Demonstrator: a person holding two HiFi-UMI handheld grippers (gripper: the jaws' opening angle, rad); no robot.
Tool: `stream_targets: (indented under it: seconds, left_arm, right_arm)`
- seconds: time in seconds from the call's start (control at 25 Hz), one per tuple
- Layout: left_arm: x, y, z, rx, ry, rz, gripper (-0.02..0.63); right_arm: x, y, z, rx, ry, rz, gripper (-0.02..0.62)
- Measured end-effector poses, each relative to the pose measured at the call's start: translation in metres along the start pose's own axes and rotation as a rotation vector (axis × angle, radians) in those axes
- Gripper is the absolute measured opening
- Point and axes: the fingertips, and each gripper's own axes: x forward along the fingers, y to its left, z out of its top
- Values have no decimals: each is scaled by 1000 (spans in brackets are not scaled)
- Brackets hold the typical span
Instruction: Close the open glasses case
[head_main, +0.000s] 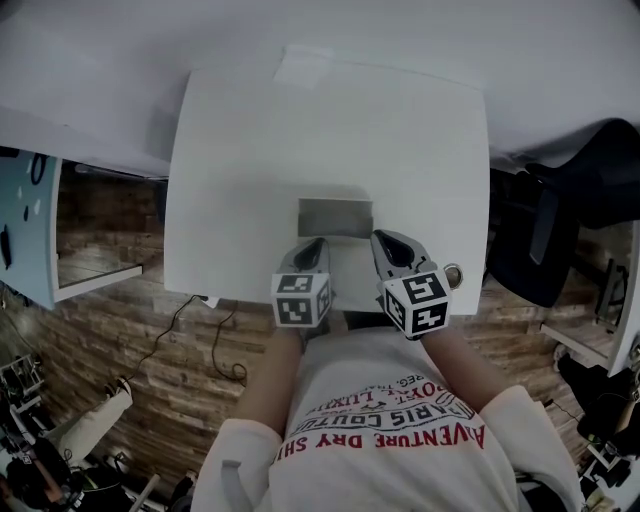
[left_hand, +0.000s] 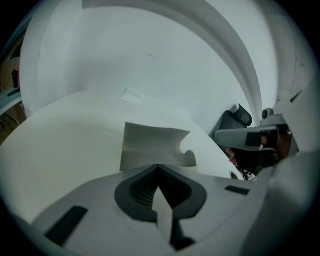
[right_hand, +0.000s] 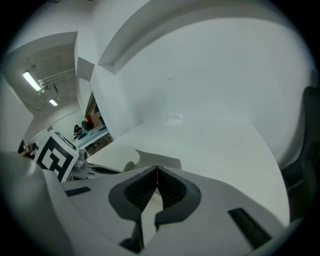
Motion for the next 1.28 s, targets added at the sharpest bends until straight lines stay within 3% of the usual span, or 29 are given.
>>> stream_targets:
  seconds: [0.24,0.52,0.72,1.28]
  left_arm:
    - [7,5,-2,23,23,31,-3]
    - [7,11,-3,5,22,19,-3]
    - [7,7,-2,-17,18,-2,-3]
    - [6,4,-2,-33,15,-27,-3]
  right_arm:
    - [6,-6,3,-4,14,8,12]
    - [28,-14,28,-116,7,-13,12]
    - [47,-27,31,-197,61,-29,12]
    - [56,-22,-6,-162,165,-11,12]
